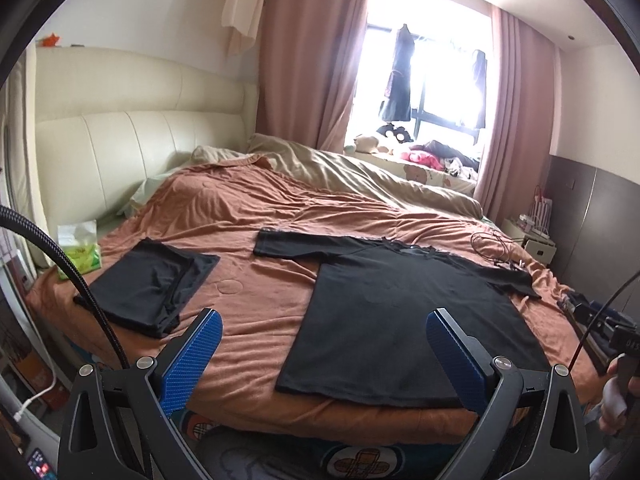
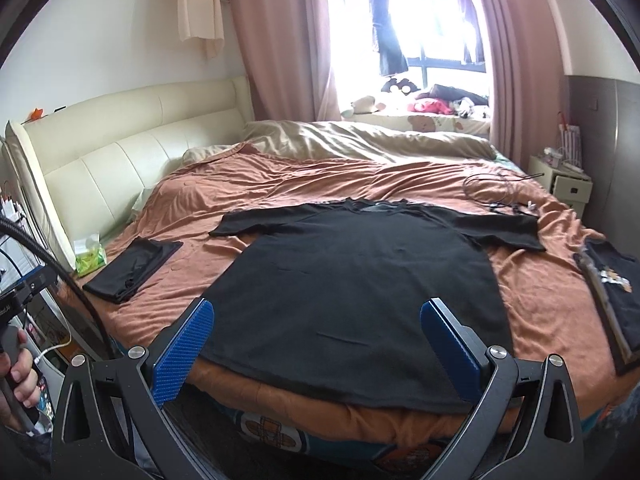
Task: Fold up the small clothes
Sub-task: 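Move both tools toward the T-shirt's sleeve and side edge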
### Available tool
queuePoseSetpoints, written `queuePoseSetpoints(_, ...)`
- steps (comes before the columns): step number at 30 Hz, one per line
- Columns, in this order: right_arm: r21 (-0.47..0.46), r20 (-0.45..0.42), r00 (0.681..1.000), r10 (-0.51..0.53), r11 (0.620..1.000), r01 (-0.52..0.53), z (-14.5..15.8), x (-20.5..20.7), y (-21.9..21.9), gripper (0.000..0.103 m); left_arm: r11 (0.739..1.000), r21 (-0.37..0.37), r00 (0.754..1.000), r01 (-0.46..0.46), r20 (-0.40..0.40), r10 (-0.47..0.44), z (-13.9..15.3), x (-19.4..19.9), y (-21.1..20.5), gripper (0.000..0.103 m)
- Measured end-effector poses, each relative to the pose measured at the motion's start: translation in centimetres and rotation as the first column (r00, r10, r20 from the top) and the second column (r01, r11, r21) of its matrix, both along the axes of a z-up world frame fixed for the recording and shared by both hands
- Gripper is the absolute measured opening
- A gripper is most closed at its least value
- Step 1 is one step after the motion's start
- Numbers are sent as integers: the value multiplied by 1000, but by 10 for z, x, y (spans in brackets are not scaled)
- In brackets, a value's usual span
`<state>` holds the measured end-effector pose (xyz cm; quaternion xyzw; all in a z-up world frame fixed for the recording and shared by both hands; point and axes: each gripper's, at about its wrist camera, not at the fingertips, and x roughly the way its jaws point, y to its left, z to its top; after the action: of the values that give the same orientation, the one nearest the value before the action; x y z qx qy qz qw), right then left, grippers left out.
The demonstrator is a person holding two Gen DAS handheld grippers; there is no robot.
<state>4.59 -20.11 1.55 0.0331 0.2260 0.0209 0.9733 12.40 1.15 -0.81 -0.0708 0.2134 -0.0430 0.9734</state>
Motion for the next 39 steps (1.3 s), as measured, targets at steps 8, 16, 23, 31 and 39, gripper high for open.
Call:
queuePoseSetpoints(8,12,-52,999,13,1000,-12,-2,76,-11,103,999,33,999,-5,-45,6,-3,68,2,99)
queuePoseSetpoints(16,36,-92,995,37,999,-34,-2,145,-18,103,1000,-1,997,-19,-73,19,-7,138,15,87)
queuePoseSetpoints(23,35,-121,991,51,998,-47,-4,198,-23,97,999,-6,993,-31,-116,30,-18,203,25,79)
queuePoseSetpoints(31,46,-167,984,59,998,-52,-16,272,-21,87,999,-3,981,-47,-190,46,-41,273,41,71)
queuePoseSetpoints(39,64,-242,969,56,997,-41,-32,355,-16,76,996,9,960,-92,-265,91,-71,341,70,65)
